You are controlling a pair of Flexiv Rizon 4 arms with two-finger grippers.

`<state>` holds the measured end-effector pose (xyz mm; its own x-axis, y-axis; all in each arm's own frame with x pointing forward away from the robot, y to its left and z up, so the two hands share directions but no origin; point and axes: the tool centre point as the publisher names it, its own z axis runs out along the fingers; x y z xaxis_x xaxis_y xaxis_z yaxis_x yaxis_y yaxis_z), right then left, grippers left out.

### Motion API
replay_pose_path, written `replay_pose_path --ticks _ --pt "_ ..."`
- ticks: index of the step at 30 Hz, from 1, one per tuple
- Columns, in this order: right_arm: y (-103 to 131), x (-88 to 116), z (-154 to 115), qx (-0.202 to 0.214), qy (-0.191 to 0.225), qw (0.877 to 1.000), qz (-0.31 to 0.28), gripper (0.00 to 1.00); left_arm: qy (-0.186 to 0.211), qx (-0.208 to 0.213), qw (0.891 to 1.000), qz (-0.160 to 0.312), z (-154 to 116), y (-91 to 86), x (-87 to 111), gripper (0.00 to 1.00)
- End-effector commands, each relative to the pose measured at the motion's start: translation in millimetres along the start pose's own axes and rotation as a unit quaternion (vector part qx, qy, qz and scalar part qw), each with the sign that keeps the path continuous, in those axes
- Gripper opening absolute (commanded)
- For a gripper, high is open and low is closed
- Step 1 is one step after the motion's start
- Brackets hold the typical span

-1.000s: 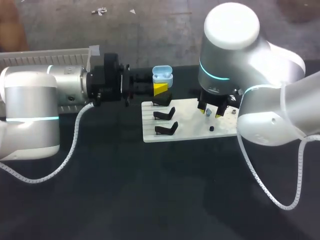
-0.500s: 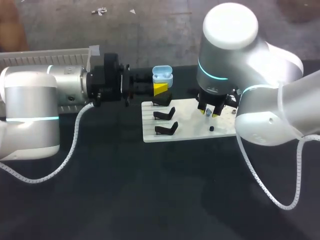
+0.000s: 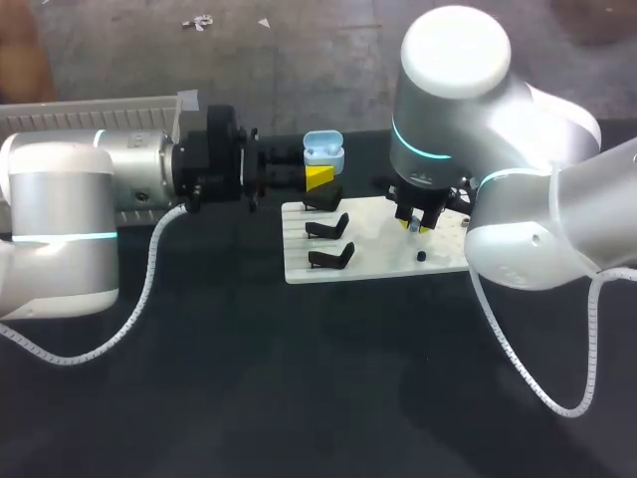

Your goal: Pick up each earbud case from the left stands, insert the matching earbuds, close the lid, and place the case in the box.

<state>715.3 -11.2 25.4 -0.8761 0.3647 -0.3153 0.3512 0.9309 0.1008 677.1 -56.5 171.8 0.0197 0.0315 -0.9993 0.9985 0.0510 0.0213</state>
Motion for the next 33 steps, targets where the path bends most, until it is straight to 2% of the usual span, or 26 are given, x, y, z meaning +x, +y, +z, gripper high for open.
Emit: replay_pose_path --ticks 1,12,22,33 --pt "3 -1 1 0.001 0.002 1.000 -0.002 0.00 -0.001 -0.004 1.000 0.002 1 -1.8 0.2 0.00" --pt "-1 -2 -16 -0.003 -0.003 1.000 -0.001 0.00 -0.001 -0.004 1.000 0.002 1 -1.8 0.2 0.00" --pt "-16 7 -41 -0.010 0.009 1.000 -0.019 0.00 -0.001 -0.004 1.000 0.002 1 -1.8 0.2 0.00" --pt "-30 24 -85 -0.017 0.023 0.998 -0.061 0.00 -0.001 -0.004 1.000 0.002 1 -1.8 0.2 0.00"
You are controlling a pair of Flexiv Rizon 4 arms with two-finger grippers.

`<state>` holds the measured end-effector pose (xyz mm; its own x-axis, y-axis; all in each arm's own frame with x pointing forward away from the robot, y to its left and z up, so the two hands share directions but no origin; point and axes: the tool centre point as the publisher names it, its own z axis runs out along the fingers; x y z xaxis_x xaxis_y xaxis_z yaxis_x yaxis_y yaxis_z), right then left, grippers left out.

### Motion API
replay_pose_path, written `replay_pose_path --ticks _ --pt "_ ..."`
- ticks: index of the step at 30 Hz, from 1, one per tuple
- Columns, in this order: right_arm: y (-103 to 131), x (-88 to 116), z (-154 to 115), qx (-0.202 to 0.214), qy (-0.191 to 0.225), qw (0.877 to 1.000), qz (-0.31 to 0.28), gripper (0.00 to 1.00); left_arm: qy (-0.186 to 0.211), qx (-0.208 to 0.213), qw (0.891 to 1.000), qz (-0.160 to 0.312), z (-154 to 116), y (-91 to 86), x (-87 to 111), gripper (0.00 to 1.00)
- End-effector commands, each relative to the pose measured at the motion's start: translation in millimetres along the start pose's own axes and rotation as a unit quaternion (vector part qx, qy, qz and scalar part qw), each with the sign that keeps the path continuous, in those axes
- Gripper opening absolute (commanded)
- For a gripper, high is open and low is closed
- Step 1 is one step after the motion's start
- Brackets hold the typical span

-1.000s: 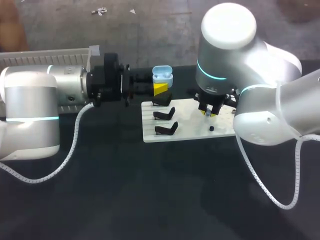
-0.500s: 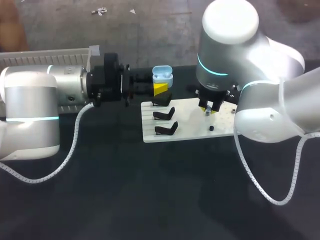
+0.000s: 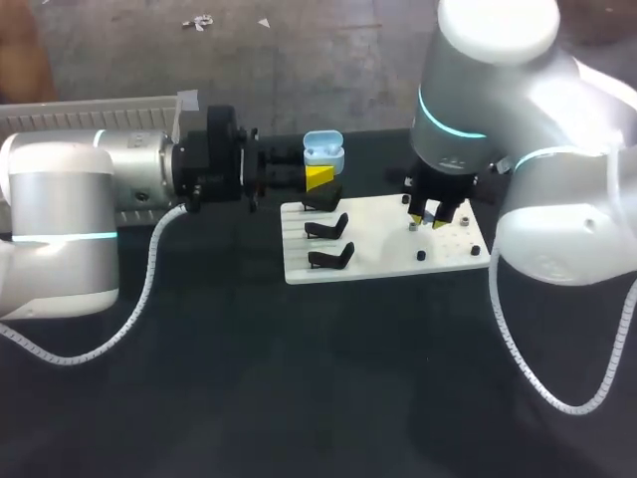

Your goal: Pick up each earbud case from the left stands, insert the matching earbuds, close the lid, and place the case in the box.

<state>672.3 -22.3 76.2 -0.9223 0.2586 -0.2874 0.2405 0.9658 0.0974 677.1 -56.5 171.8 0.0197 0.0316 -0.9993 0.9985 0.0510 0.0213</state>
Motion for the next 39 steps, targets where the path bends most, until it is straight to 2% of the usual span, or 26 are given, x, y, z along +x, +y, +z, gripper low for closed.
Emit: replay_pose_path --ticks 1,7,12,21,29,39 --pt "-9 10 -29 -0.005 0.003 1.000 -0.007 0.00 -0.001 -0.004 1.000 0.002 1 -1.8 0.2 0.00" --pt "-7 22 -60 -0.009 0.009 0.999 -0.050 0.00 -0.001 -0.004 1.000 0.002 1 -1.8 0.2 0.00" --pt "4 29 -86 -0.010 0.010 0.995 -0.099 0.00 -0.001 -0.004 1.000 0.002 1 -1.8 0.2 0.00" --pt "32 23 -126 -0.021 -0.009 0.985 -0.172 0.00 -0.001 -0.004 1.000 0.002 1 -1.8 0.2 0.00" --pt "63 17 -153 -0.033 -0.008 0.965 -0.260 0.00 -0.001 -0.004 1.000 0.002 1 -1.8 0.2 0.00" --pt "97 21 -178 -0.056 -0.016 0.934 -0.353 0.00 -0.001 -0.004 1.000 0.002 1 -1.8 0.2 0.00"
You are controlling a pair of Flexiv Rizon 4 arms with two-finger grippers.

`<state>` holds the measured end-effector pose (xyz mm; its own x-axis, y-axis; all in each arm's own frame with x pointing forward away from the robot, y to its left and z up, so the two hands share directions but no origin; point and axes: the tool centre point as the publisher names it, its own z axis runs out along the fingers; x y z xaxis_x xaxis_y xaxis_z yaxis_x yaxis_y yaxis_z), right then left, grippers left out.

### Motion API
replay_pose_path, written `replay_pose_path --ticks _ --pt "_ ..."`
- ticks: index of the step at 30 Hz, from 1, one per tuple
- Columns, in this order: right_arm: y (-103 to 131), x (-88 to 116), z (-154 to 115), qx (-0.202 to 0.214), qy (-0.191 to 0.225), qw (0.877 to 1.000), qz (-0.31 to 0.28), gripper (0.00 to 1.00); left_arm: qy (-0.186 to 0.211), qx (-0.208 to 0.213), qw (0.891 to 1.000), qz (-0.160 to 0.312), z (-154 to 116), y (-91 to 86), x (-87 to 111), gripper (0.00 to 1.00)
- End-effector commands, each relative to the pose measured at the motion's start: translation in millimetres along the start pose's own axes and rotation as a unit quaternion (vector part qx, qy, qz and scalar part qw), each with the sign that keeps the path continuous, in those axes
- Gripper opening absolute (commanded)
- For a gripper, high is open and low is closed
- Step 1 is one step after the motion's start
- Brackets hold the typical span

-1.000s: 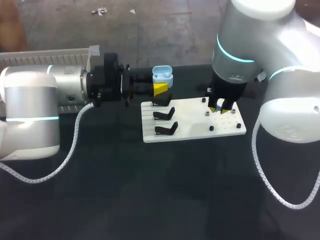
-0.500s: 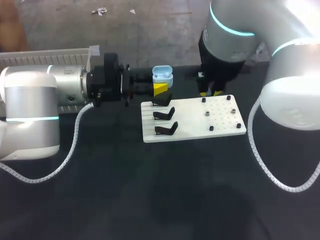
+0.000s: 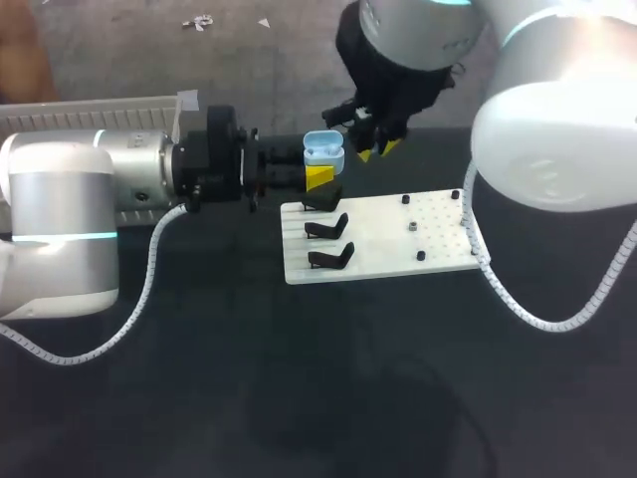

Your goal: Pick up each earbud case from the left stands, insert the matching earbuds, close the lid, and place the case in the box.

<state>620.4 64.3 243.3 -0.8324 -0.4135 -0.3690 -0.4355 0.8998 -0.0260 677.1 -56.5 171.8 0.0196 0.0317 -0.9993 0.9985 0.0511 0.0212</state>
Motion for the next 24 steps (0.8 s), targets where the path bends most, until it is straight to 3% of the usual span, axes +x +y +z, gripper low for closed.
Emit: replay_pose_path --ticks 1,24 --pt "9.7 -9.0 -5.3 -0.009 0.011 1.000 -0.018 0.00 -0.001 -0.004 1.000 0.002 0.7 -1.8 0.2 0.00" --pt "14.0 -13.5 -7.0 -0.013 0.011 1.000 -0.018 0.00 -0.001 -0.004 1.000 0.002 0.7 -1.8 0.2 0.00"
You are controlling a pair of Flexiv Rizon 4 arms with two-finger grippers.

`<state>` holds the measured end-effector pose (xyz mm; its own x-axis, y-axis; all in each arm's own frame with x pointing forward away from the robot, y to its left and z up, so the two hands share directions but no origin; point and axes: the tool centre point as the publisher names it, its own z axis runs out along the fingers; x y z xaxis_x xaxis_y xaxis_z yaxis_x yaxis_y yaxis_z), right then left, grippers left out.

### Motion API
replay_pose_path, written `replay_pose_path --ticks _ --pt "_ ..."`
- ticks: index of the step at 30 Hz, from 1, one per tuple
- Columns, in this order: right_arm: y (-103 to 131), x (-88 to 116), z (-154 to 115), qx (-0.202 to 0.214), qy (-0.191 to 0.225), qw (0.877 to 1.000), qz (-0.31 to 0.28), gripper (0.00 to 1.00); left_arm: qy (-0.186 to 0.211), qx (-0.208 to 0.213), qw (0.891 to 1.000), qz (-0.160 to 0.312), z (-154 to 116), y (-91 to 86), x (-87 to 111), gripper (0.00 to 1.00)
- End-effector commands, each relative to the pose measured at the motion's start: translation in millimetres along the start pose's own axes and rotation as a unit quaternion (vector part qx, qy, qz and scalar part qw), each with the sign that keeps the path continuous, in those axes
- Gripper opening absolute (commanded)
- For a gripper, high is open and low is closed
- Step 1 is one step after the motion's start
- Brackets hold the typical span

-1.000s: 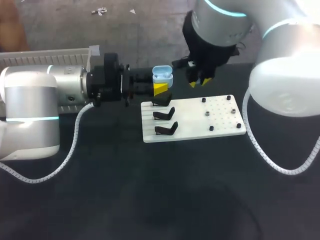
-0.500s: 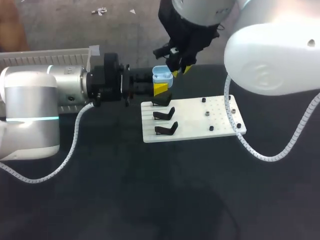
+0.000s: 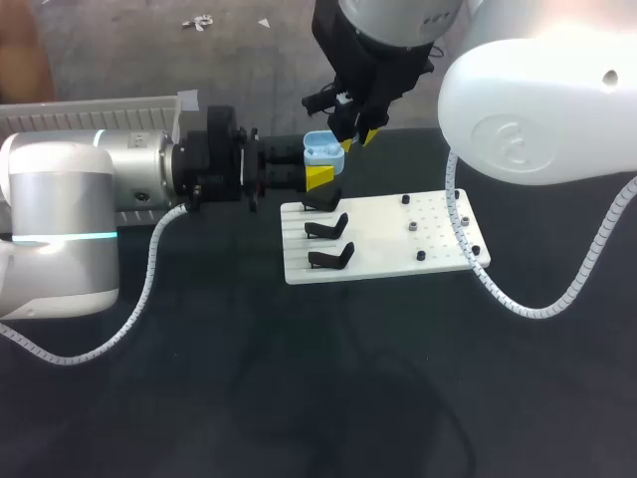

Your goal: Pick up each earbud case from the left stands, insert the matching earbuds, close the lid, and place the case in the box.

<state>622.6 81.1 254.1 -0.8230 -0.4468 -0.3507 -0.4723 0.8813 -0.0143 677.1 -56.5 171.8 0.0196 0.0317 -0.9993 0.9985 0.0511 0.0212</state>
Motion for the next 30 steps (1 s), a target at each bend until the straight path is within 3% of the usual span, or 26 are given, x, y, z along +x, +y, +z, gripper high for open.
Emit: replay_pose_path --ticks 1,17,30 --pt "2 -4 1 -0.003 0.000 1.000 0.000 0.00 -0.001 -0.004 1.000 0.002 1 -1.8 0.2 0.00" --pt "19 -37 17 0.004 -0.005 0.999 -0.038 0.00 -0.001 -0.004 1.000 0.002 1 -1.8 0.2 0.00" --pt "19 -43 32 -0.001 0.002 0.999 -0.046 0.00 -0.001 -0.004 1.000 0.002 1 -1.8 0.2 0.00"
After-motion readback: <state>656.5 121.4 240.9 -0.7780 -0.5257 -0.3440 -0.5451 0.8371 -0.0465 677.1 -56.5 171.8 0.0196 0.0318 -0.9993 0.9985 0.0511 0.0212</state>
